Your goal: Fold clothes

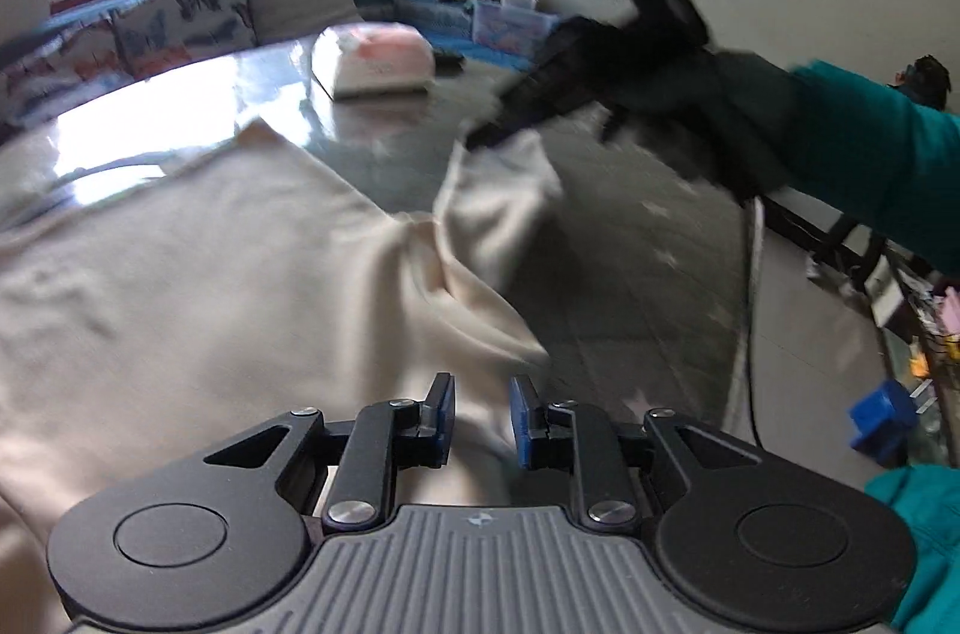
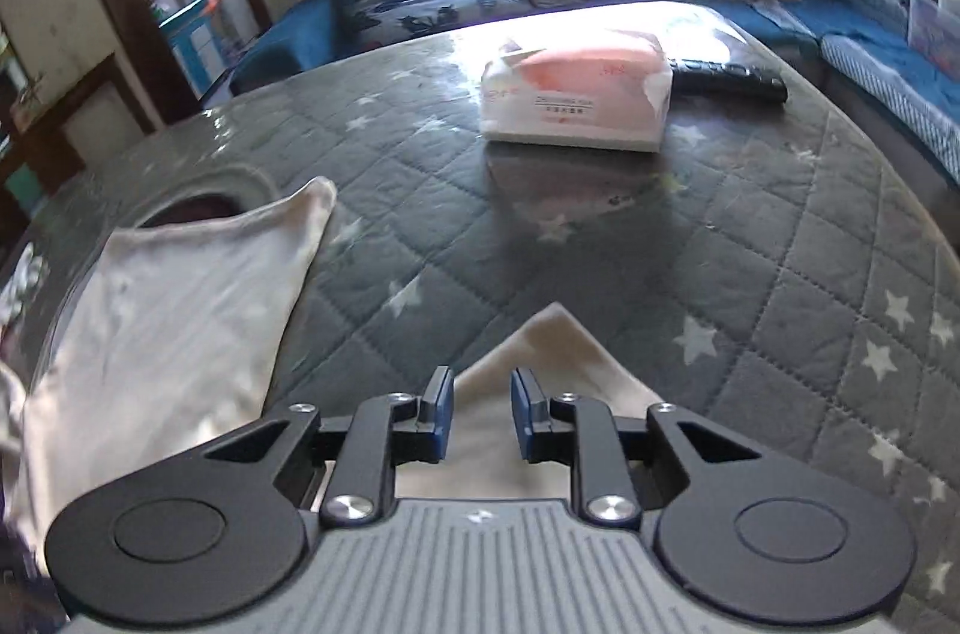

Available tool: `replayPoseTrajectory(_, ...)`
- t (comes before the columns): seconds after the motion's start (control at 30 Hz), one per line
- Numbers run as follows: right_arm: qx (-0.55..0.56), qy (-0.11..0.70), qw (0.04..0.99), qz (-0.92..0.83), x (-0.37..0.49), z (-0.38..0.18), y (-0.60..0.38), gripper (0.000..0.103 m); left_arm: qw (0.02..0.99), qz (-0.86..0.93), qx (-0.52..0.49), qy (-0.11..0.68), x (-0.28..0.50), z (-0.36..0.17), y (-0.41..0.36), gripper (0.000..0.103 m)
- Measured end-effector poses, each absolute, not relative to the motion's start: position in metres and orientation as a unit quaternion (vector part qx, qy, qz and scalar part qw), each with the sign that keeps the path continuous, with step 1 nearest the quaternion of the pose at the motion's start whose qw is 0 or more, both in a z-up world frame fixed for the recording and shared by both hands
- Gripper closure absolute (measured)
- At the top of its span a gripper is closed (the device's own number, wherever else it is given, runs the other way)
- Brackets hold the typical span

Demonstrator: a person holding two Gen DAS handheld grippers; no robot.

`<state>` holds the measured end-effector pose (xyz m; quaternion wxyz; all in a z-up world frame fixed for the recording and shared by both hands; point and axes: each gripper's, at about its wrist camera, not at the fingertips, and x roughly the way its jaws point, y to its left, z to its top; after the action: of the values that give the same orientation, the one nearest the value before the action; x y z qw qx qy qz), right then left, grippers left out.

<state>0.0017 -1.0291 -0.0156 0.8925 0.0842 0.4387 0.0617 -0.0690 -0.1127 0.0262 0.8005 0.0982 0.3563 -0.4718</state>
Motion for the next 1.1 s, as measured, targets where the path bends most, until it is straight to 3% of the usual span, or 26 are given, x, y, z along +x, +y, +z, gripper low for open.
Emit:
replayPoseTrajectory(0.1, 0.084, 0.438, 0.894, 0.043, 0.010, -0.020, -1.025, 0.072, 0.790, -0.484, 0.105, 0.361, -0.080, 0.021, -0.118, 0.080)
replayPoseTrajectory(0.3, 0.019, 0.442, 0.897, 0.011, 0.019, -0.019, -0.999, 0.074, 0.786, -0.494, 0.101, 0.357, -0.085, 0.018, -0.119, 0.076)
replayPoseTrajectory(0.4, -0.038, 0.438, 0.898, 0.008, 0.017, -0.020, -0.984, 0.080, 0.785, -0.496, 0.096, 0.358, -0.083, 0.018, -0.117, 0.076)
replayPoseTrajectory(0.43, -0.049, 0.437, 0.898, 0.009, 0.016, -0.019, -0.981, 0.093, 0.785, -0.496, 0.094, 0.359, -0.083, 0.018, -0.117, 0.076)
replayPoseTrajectory(0.47, -0.058, 0.435, 0.899, 0.010, 0.016, -0.018, -0.979, 0.099, 0.785, -0.497, 0.091, 0.360, -0.084, 0.018, -0.116, 0.076)
replayPoseTrajectory(0.9, 0.014, 0.313, 0.950, 0.012, -0.073, 0.040, -1.031, 0.100, 0.779, -0.502, 0.082, 0.366, -0.077, 0.017, -0.116, 0.075)
replayPoseTrajectory(1.1, 0.073, 0.360, 0.929, -0.056, -0.127, 0.004, -1.078, 0.099, 0.774, -0.507, 0.086, 0.369, -0.076, 0.018, -0.119, 0.072)
